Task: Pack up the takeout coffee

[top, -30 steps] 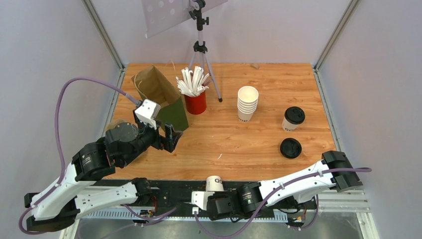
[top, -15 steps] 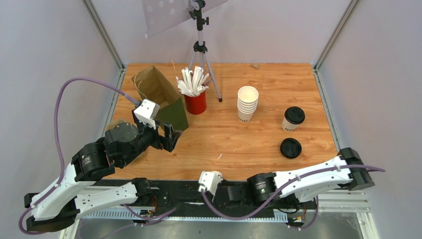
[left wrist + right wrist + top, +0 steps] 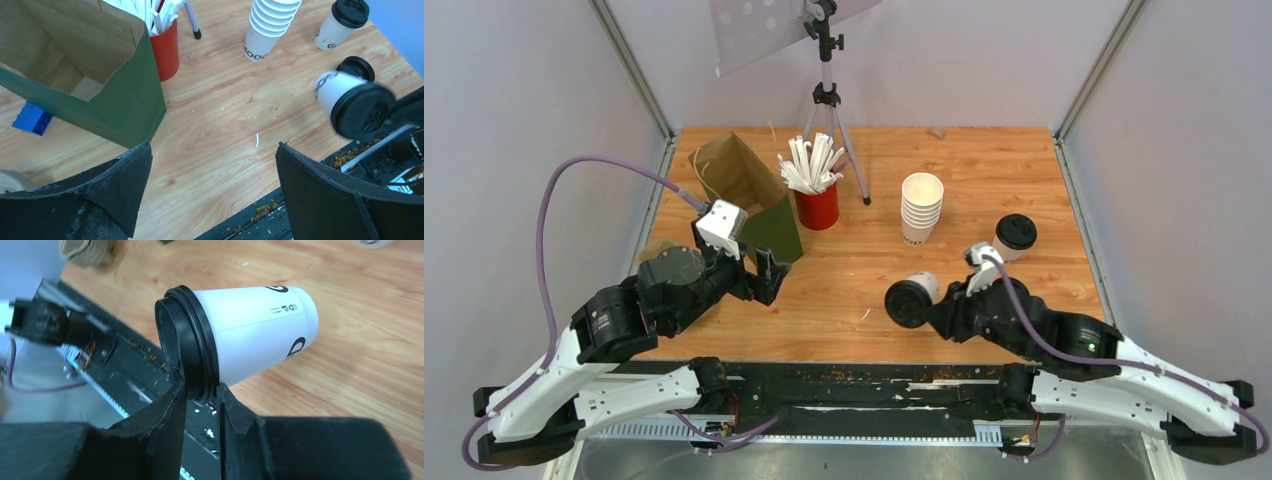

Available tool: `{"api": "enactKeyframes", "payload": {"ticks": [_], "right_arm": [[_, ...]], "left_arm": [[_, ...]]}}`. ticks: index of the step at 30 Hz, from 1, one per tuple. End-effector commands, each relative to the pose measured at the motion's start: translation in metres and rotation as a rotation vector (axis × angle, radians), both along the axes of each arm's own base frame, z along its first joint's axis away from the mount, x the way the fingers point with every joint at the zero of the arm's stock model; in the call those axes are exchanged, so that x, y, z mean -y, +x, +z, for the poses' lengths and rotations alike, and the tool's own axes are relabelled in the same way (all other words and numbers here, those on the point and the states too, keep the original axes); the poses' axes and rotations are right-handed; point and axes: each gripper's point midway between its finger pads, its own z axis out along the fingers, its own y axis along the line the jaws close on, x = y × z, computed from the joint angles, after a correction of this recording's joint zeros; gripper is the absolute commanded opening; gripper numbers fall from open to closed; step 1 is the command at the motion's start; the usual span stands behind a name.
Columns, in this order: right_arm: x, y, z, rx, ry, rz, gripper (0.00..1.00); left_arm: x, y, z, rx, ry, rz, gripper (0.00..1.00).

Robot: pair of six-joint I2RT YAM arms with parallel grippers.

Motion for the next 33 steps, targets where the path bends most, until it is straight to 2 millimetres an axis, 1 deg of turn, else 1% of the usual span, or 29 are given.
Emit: {"api": "enactKeyframes", "payload": {"ticks": [1,3,5,8,9,15,17,18,19,20,23,25,26,27,29,33], "right_arm": [[0.039,0.025,0.024,0.05,-0.006,-0.178,0.25],[0.052,0.04,0.039,0.105,-0.05,-0.237,0.25],[0.059,0.054,0.057,0.16,-0.088,-0.278,0.25],[0.066,0.078,0.078,0.209,-0.136,-0.331,0.25],[0.065,0.085,0.084,0.209,-0.132,-0.326,0.24],[0.07,0.135,0.119,0.233,-0.032,-0.348,0.24],[0.069,0.153,0.124,0.207,0.031,-0.337,0.23],[0.07,0.165,0.126,0.194,0.068,-0.337,0.23],[0.076,0.177,0.127,0.181,0.103,-0.354,0.22],[0.076,0.186,0.13,0.178,0.146,-0.341,0.22],[0.088,0.215,0.133,0.163,0.226,-0.364,0.21],[0.1,0.234,0.133,0.155,0.273,-0.39,0.21],[0.11,0.243,0.129,0.136,0.295,-0.415,0.21],[0.115,0.252,0.128,0.132,0.322,-0.419,0.21],[0.121,0.266,0.119,0.091,0.361,-0.414,0.22],[0.133,0.289,0.086,-0.015,0.383,-0.433,0.22]], "left_arm": [[0.007,0.002,-0.005,0.001,0.001,-0.007,1.0],[0.009,0.003,-0.008,-0.003,0.004,-0.009,1.0],[0.011,0.002,-0.01,-0.008,0.003,-0.015,1.0],[0.013,0.002,-0.013,-0.016,0.004,-0.023,1.0],[0.013,0.001,-0.014,-0.02,0.003,-0.025,1.0],[0.015,-0.002,-0.018,-0.039,-0.007,-0.037,1.0],[0.014,-0.003,-0.019,-0.043,-0.011,-0.036,1.0],[0.014,-0.003,-0.02,-0.045,-0.013,-0.036,1.0],[0.014,-0.004,-0.021,-0.047,-0.016,-0.038,1.0],[0.014,-0.004,-0.021,-0.048,-0.018,-0.04,1.0],[0.015,-0.005,-0.022,-0.053,-0.022,-0.044,1.0],[0.017,-0.006,-0.023,-0.057,-0.024,-0.051,1.0],[0.017,-0.007,-0.023,-0.058,-0.026,-0.054,1.0],[0.018,-0.007,-0.024,-0.061,-0.023,-0.056,1.0],[0.018,-0.007,-0.024,-0.064,-0.024,-0.06,1.0],[0.018,-0.008,-0.026,-0.068,-0.014,-0.067,1.0]]}}
